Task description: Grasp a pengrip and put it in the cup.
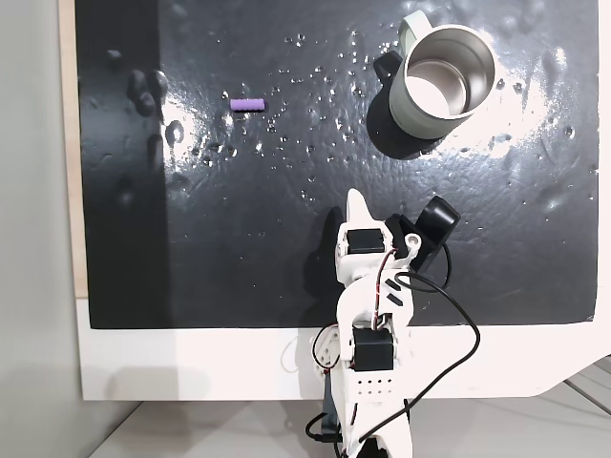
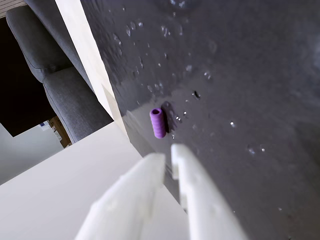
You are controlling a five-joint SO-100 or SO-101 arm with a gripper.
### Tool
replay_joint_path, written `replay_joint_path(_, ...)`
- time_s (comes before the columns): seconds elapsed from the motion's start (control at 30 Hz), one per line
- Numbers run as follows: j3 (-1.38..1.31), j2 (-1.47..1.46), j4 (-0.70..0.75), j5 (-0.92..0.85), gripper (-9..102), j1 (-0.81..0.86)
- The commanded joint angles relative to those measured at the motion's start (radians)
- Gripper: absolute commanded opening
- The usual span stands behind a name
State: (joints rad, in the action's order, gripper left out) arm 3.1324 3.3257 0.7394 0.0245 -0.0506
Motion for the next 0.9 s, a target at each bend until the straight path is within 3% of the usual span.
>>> replay_joint_path(0.0,0.057,0.011,-0.106,-0.04,0,-0.04)
replay_joint_path(0.43,0.029,0.011,-0.075,-0.044,0,-0.038)
replay_joint_path(0.63,-0.27,-0.002,0.164,-0.089,0,-0.095)
replay_joint_path(0.87,-0.729,-0.35,0.327,-0.077,0,-0.179)
